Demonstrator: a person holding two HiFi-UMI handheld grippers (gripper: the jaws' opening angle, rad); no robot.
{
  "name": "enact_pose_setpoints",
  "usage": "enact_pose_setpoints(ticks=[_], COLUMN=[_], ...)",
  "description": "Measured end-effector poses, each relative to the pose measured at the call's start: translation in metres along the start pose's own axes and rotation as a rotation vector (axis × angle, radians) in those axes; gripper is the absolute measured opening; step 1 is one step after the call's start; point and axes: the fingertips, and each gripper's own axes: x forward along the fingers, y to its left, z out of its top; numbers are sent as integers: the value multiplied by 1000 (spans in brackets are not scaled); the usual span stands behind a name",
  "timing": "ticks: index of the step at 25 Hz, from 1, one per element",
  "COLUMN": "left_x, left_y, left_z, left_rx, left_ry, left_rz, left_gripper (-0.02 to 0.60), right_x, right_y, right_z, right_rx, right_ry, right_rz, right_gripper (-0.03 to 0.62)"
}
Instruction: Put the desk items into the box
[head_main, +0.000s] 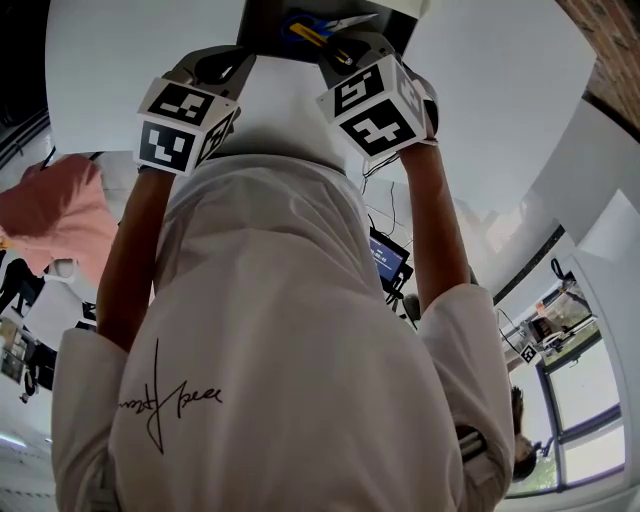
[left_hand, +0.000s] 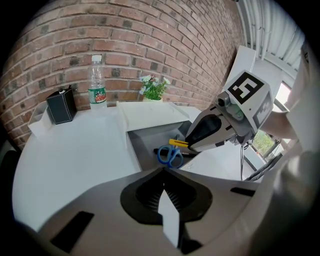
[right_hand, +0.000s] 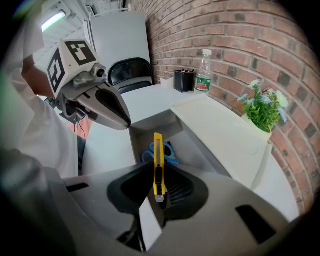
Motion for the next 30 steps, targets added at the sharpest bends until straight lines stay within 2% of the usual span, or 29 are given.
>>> enact_pose_setpoints(ticks=[27,30], left_x=[4,4], left_y=[7,7], left_z=[-11,-11], left_rx=[-43,-23], left_ry=[27,34], left_rz=[-17,-15], left_gripper=[6,6], right_x=[14,16], right_y=[-11,-12], right_z=[-5,-5], right_rx=[37,39], right_ry=[15,18], right_rz=[1,-2], right_gripper=[81,81])
